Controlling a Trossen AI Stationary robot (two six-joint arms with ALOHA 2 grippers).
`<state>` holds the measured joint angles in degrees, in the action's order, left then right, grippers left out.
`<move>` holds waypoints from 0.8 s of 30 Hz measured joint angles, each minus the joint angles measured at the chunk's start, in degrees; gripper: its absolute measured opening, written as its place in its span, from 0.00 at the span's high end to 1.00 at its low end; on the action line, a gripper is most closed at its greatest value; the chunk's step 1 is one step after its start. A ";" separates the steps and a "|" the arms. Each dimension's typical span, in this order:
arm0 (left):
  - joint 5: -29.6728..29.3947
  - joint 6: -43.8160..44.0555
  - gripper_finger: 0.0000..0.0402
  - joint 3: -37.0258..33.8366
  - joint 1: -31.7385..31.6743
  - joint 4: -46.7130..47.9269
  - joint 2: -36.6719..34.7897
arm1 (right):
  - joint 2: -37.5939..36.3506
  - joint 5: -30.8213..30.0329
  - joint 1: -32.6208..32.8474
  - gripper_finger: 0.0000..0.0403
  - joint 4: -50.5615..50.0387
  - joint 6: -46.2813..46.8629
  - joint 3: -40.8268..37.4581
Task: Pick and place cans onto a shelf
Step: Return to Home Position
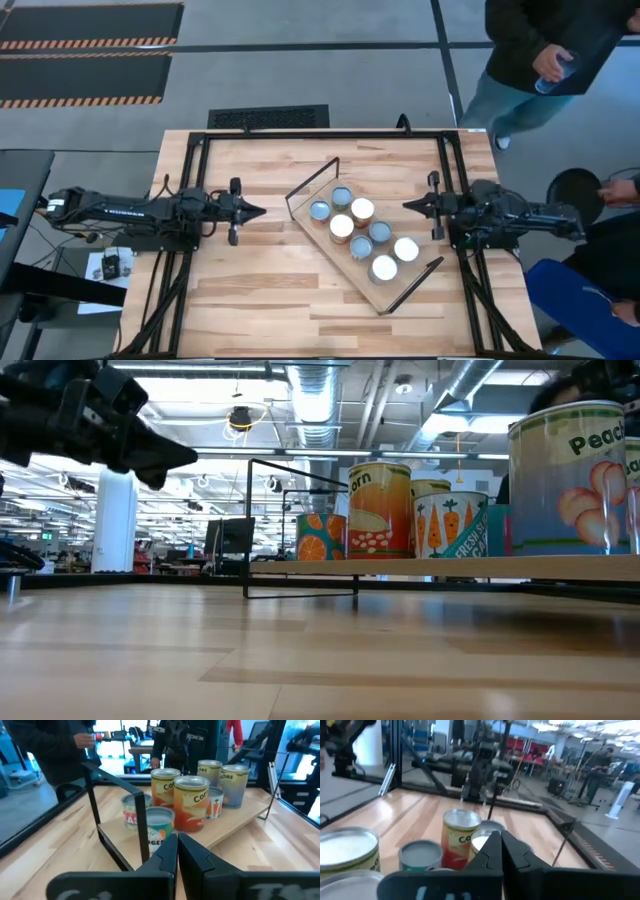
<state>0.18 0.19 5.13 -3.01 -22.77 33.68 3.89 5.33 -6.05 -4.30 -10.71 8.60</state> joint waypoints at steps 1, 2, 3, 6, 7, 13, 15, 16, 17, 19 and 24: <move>-0.06 -0.01 1.00 -0.98 0.00 -0.73 -0.94 | -2.12 0.10 -0.30 0.99 -1.06 0.22 -0.11; -0.54 -0.01 1.00 -1.79 0.00 -1.03 -2.14 | -3.99 0.18 -0.56 0.99 -1.50 0.59 -0.47; -1.07 -0.09 1.00 -2.46 -0.03 -1.00 -3.50 | -3.71 0.38 -0.74 0.99 -0.91 0.73 -0.66; -1.94 -0.16 1.00 -4.51 -0.29 -0.24 -7.95 | -3.47 0.14 -0.81 0.99 -1.53 1.13 -1.08; -2.26 -0.11 1.00 -4.49 -0.31 0.48 -9.36 | -3.18 -0.15 -0.89 0.99 0.02 1.23 -1.47; -3.86 -0.15 1.00 -4.51 -0.26 8.72 -18.19 | -3.90 -3.42 -0.90 0.99 6.54 1.68 -6.63; -5.72 -0.20 1.00 -4.53 -0.26 10.49 -21.17 | -3.70 -5.36 -0.87 0.99 7.14 2.04 -8.12; -6.63 -0.32 1.00 -4.54 -0.26 11.34 -22.67 | -3.61 -5.63 -0.87 0.99 7.55 2.36 -8.11; -7.49 -0.39 1.00 -4.55 -0.26 12.33 -24.10 | -3.60 -5.83 -0.89 0.99 7.80 2.69 -8.11; -9.04 -0.38 1.00 -4.55 -0.26 15.83 -27.27 | -3.78 -5.91 -0.85 0.99 7.80 3.89 -8.13; -9.63 -0.71 1.00 -4.60 -0.26 19.68 -33.12 | -3.69 -9.04 -0.91 0.99 6.58 4.75 -8.13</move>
<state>-9.45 -0.52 0.54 -3.27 -3.09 0.56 0.20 -3.71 -6.95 2.28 -5.95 0.47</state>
